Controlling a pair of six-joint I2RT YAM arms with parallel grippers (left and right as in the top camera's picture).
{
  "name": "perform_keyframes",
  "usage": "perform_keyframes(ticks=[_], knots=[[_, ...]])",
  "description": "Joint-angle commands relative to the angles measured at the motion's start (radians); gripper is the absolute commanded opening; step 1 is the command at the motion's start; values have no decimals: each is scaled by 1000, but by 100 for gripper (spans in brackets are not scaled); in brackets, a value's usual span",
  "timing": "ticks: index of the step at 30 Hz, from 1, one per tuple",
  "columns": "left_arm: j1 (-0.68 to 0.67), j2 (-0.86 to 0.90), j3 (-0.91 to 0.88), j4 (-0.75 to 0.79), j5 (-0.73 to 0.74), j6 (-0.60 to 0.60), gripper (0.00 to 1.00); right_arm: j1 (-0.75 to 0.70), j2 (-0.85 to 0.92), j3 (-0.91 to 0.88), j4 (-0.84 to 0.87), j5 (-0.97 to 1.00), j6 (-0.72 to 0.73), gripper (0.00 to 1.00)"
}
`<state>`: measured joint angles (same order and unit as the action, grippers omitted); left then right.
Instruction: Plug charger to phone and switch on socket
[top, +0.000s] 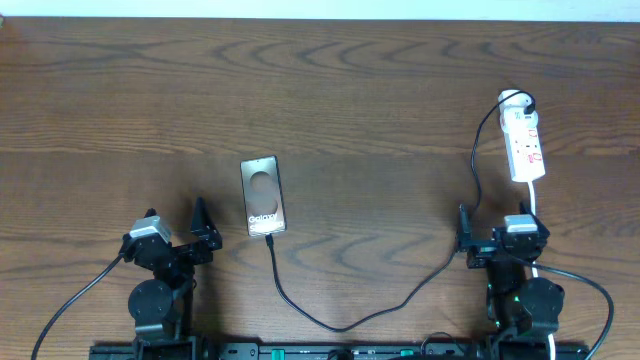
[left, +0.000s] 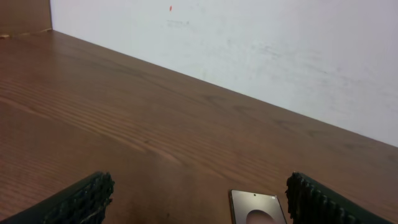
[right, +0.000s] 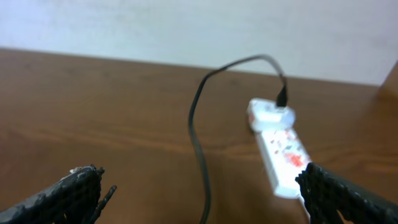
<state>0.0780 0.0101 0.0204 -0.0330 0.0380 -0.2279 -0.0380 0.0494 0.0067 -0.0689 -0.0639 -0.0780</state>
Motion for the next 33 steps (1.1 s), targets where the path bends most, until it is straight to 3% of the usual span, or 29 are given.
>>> perform_keyframes(ticks=[1, 11, 28, 33], knots=[[2, -6, -16, -40, -32, 14, 91, 8, -45, -1, -5, 51, -37, 99], [2, -6, -16, -40, -32, 14, 91, 9, -45, -1, -10, 60, -146, 99], [2, -6, -16, -40, -32, 14, 91, 9, -45, -1, -10, 66, -93, 99], [2, -6, -16, -40, -32, 14, 91, 9, -45, -1, -2, 150, 58, 99]])
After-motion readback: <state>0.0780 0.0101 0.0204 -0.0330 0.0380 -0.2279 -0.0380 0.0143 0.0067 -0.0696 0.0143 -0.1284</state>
